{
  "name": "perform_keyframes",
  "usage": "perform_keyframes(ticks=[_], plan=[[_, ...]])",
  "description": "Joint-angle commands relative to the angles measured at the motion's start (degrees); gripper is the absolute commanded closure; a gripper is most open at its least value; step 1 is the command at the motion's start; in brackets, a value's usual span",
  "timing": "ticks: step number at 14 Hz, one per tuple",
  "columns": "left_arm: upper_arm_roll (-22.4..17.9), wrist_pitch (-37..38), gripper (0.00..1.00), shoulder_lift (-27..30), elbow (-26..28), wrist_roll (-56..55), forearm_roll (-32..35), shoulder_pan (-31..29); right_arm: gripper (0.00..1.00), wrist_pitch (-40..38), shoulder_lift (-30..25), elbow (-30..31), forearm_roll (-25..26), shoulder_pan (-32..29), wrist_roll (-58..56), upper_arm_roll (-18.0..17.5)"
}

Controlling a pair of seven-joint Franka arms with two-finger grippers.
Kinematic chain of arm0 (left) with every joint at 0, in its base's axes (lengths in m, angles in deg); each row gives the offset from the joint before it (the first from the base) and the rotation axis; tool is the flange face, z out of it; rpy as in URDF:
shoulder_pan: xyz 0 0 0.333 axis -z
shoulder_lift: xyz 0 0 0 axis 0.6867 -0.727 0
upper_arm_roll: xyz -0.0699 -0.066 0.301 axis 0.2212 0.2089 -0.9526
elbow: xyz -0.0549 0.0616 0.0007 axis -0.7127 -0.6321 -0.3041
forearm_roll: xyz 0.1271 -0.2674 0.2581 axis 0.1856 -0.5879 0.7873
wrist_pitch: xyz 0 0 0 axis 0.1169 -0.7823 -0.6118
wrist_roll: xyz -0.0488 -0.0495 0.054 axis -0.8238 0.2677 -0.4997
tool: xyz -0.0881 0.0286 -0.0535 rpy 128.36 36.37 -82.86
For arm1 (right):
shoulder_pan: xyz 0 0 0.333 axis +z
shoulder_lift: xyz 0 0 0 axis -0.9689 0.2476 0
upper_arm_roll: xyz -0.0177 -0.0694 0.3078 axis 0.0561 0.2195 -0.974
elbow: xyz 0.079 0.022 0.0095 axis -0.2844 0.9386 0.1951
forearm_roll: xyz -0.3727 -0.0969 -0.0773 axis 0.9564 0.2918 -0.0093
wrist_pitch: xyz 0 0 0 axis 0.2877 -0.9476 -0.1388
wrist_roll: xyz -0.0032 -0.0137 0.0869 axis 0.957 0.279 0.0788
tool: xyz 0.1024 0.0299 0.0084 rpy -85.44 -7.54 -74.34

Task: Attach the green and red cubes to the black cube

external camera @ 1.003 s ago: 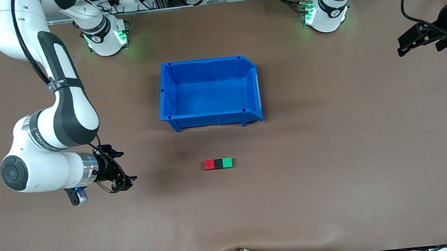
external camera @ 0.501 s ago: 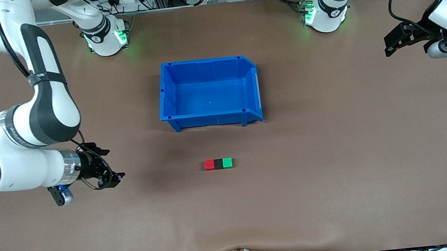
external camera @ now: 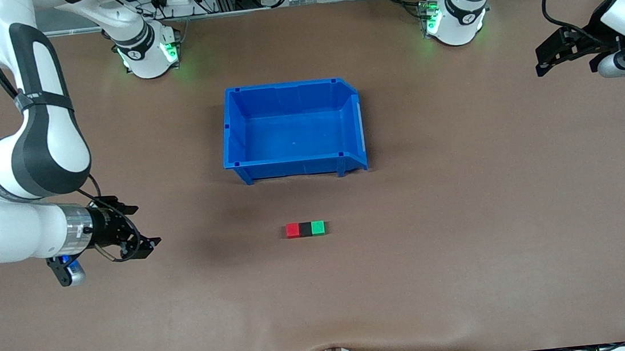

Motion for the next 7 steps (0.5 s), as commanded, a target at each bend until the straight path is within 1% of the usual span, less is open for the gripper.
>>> perform_keyframes(ticks=[1, 5, 7], plan=[[0.2, 0.0, 0.0, 0.0, -0.3, -0.1, -0.1, -0.3, 0.0, -0.8, -2.4, 0.9, 0.9, -1.6, -1.0, -1.0], [0.3, 0.3, 0.0, 0.1, 0.4, 0.4, 0.0, -0.5, 0.0, -3.8, -3.3, 0.7, 0.9, -2.8, -5.7, -0.9], [0.2, -0.2, 0.0, 0.1, 0.2, 0.0, 0.1, -0.5, 0.0, -4.0, -3.5, 0.7, 1.0, -3.8, -7.2, -1.0]])
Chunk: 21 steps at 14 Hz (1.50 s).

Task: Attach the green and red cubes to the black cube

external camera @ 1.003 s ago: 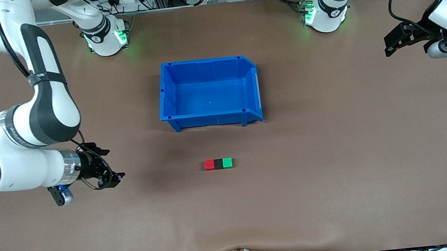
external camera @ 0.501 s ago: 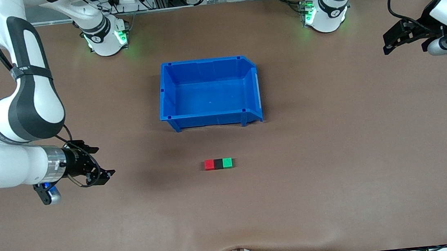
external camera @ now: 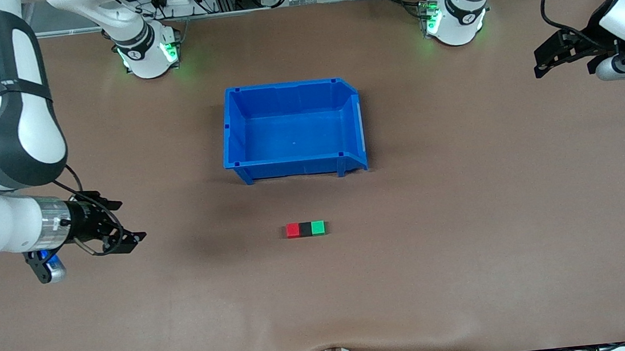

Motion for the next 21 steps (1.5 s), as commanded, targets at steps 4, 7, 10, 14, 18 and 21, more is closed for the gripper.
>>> perform_keyframes(ticks=[4, 7, 10, 14, 18, 21], plan=[[0.5, -1.2, 0.0, -0.1, 0.1, -0.1, 3.8, 0.0, 0.0, -0.8, -2.4, 0.8, 3.4, -1.7, -2.2, -1.0], [0.5, -1.2, 0.0, 0.1, 0.1, 0.0, 3.2, -0.5, 0.0, -0.8, -2.7, 0.8, 4.5, -1.6, -2.4, -1.0], [0.5, -1.0, 0.0, 0.2, 0.4, 0.2, 3.1, -0.5, 0.0, -0.8, -3.7, 0.8, 4.4, -1.9, -3.1, -1.3], [0.3, -1.0, 0.0, 0.2, 1.2, 0.3, 3.2, -0.6, 0.0, -0.6, -4.5, 0.9, 4.3, -3.3, -6.6, -1.4], [0.2, -0.9, 0.0, 0.4, 1.4, 0.4, 3.6, -0.6, 0.0, -0.7, -6.0, 1.2, 4.5, -4.4, -11.1, -1.4], [0.1, -0.9, 0.0, 0.7, 2.4, 0.0, 3.4, -0.8, 0.0, -0.8, -7.1, 1.4, 4.7, -5.5, -14.4, -1.4]])
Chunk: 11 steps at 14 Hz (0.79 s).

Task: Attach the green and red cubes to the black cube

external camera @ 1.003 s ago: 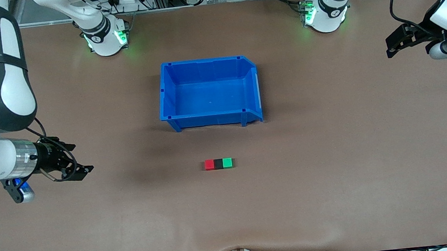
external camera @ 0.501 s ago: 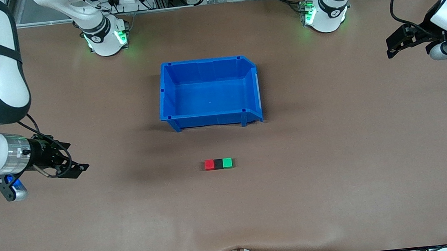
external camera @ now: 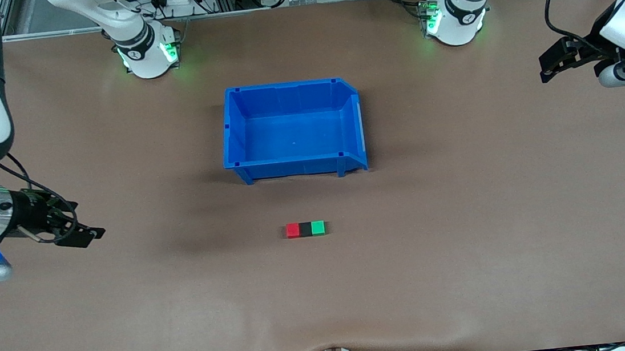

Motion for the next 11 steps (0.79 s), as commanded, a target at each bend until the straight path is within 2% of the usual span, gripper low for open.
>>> perform_keyframes(ticks=[1, 6, 11], plan=[[0.3, -0.2, 0.0, 1.0, 1.2, 0.1, 0.9, -1.2, 0.0, -0.5, -2.6, 1.6, 2.1, -1.7, -4.1, -1.3], [0.3, -0.1, 0.0, 1.1, 1.8, 0.1, 0.9, -1.2, 0.0, -1.1, -4.0, 1.8, 4.8, -2.3, -8.7, -1.4], [0.3, -0.1, 0.0, 1.6, 2.5, 0.0, 0.9, -1.3, 0.0, -2.7, -5.8, 1.9, 5.2, -4.4, -15.1, -1.4]])
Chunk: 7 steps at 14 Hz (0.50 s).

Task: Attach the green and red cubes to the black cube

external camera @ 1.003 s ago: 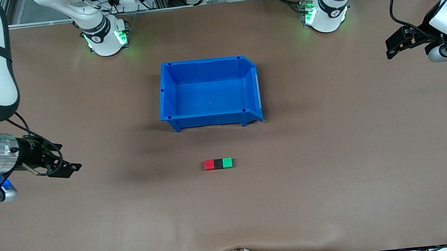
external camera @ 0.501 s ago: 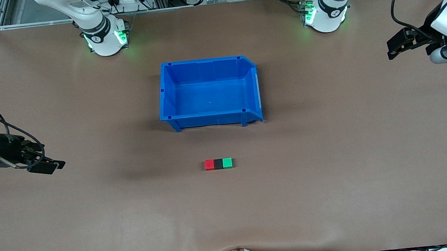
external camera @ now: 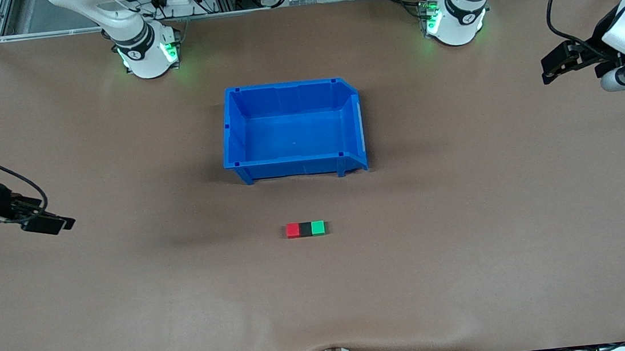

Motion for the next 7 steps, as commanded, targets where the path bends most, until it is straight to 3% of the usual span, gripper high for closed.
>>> perform_keyframes(ticks=[1, 7], plan=[[0.3, -0.1, 0.0, 1.8, 1.8, 0.1, 0.9, -0.4, 0.0, -1.3, -3.0, 1.8, 1.3, -2.5, -3.2, -1.3], [0.3, -0.2, 0.0, 2.7, 3.0, 0.1, 0.9, -0.4, 0.0, -2.6, -4.8, 1.8, 5.2, -2.9, -9.0, -1.3]])
